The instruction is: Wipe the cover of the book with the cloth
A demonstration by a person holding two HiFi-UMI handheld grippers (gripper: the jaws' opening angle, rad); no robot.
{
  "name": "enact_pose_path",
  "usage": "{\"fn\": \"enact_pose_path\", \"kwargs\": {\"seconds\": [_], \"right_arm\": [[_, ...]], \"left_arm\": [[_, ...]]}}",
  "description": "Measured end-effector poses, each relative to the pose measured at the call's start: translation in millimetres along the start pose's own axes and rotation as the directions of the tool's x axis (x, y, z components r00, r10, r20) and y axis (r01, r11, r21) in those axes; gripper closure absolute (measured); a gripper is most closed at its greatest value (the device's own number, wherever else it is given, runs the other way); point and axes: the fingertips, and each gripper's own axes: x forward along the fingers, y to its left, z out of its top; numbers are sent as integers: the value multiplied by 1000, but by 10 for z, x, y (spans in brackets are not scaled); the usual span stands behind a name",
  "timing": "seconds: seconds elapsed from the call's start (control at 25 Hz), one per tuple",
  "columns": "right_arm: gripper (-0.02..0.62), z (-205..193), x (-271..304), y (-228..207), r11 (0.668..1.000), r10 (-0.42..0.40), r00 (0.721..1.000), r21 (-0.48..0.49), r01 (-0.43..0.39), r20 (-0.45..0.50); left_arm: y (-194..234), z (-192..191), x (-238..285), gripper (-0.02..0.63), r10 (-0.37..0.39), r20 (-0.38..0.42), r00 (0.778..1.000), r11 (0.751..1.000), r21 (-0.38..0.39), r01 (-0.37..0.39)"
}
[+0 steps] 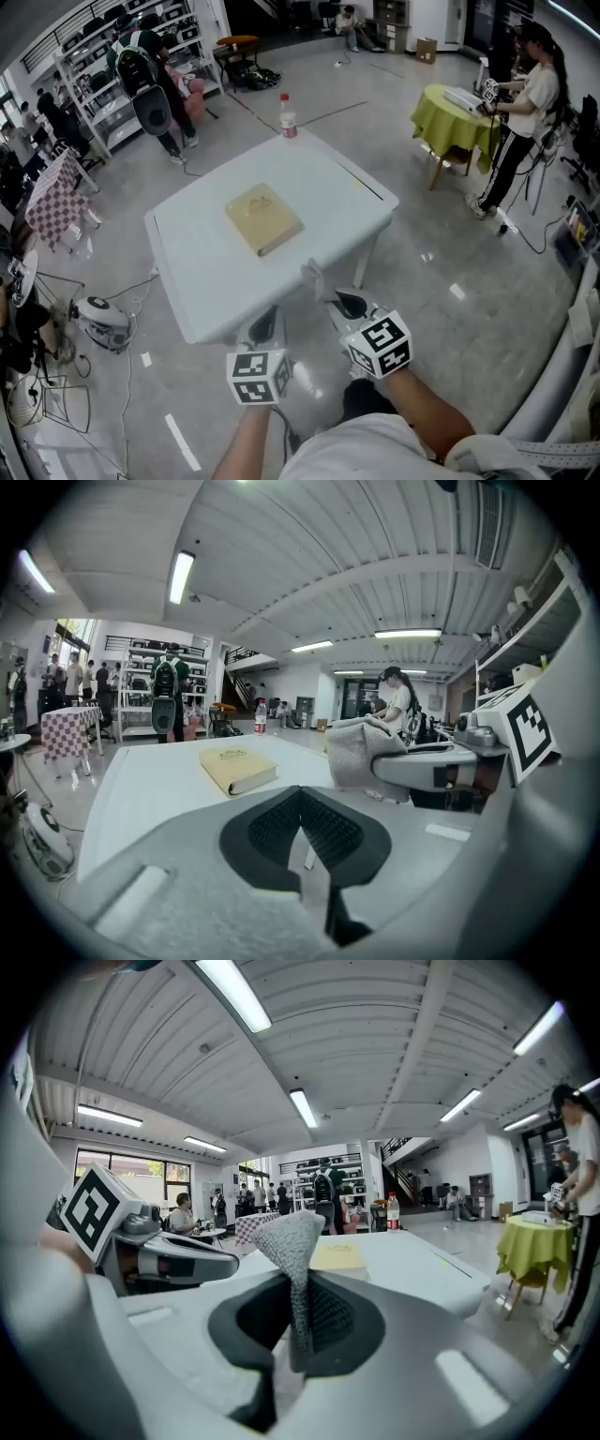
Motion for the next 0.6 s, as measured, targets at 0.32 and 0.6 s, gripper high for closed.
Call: {"fn": "enact_pose_path", "kwargs": {"seconds": [0.32, 0.6], "right_arm": [[578, 25, 574, -791, 996, 92, 994, -9, -93, -54], [580, 243, 1045, -1244, 981, 190, 980, -17, -191, -63]], "left_arm": [[135, 101, 911, 600, 71, -44, 996, 995, -61, -74], [323, 347, 1372, 600, 158, -64, 985, 983, -85, -163]]}}
